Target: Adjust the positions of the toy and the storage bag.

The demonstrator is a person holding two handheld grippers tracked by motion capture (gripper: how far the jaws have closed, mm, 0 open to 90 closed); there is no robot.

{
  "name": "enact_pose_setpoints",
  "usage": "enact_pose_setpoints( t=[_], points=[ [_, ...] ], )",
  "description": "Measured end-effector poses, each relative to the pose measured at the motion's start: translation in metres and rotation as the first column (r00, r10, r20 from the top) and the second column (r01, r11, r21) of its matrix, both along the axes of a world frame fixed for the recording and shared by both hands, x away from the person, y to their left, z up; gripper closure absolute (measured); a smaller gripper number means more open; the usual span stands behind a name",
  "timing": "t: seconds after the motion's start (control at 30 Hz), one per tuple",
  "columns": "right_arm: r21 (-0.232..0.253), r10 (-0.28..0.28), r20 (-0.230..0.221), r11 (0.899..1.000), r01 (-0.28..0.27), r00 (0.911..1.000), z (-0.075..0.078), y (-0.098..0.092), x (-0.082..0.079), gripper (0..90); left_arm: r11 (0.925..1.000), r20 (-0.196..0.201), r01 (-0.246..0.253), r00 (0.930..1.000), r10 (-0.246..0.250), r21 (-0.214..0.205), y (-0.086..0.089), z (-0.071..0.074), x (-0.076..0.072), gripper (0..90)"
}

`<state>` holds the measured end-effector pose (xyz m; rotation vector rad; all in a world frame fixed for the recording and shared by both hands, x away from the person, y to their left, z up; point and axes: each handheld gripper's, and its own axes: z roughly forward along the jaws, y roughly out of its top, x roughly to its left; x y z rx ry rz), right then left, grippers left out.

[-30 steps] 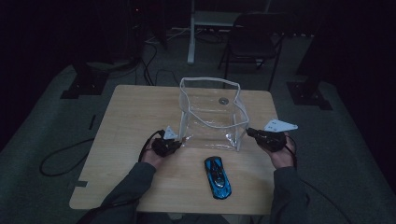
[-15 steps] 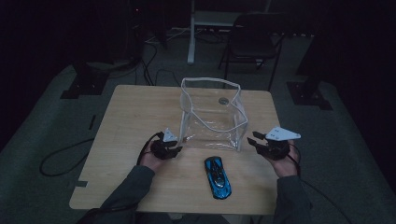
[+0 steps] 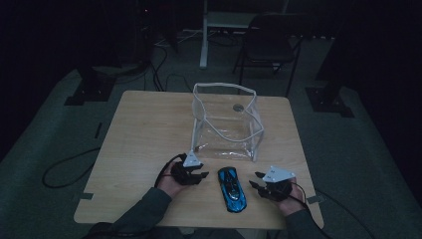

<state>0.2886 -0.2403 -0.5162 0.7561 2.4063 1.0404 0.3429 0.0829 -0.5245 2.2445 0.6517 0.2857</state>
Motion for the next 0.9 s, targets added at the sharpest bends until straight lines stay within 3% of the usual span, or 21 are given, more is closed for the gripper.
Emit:
enact_pose_setpoints(
  t=[0.27, 0.33, 0.57, 0.77, 0.83, 0.9],
  points=[
    [-0.068, 0.078, -0.083, 0.994, -0.083, 0.9935, -0.021, 0.011, -0.009, 58.7, 0.9975, -0.044, 0.070, 0.9966, -0.069, 0.008, -0.020, -0.015, -0.007, 58.4],
    [-0.054, 0.104, -0.089, 0.993, -0.109, 0.9906, -0.022, 0.013, -0.011, 59.5, 0.9965, -0.040, 0.084, 0.9957, -0.084, 0.001, -0.027, -0.016, -0.009, 58.3],
    [-0.048, 0.135, -0.089, 0.989, -0.140, 0.9868, -0.022, 0.021, -0.015, 64.9, 0.9981, -0.037, 0.058, 0.9976, -0.058, 0.017, -0.032, -0.015, 0.000, 64.2],
    [-0.069, 0.165, -0.065, 0.983, -0.169, 0.9842, -0.022, 0.046, -0.014, 64.6, 0.9987, -0.058, 0.042, 0.9975, -0.040, 0.028, -0.034, -0.013, 0.016, 64.6],
    [-0.051, 0.188, -0.082, 0.980, -0.192, 0.9787, -0.022, 0.052, -0.012, 61.8, 0.9978, -0.042, 0.044, 0.9983, -0.042, 0.050, -0.038, -0.012, 0.021, 66.6],
    [-0.062, 0.187, -0.075, 0.979, -0.192, 0.9794, -0.022, 0.057, -0.013, 61.6, 0.9977, -0.046, 0.040, 0.9982, -0.037, 0.054, -0.039, -0.011, 0.025, 66.7]
  ],
)
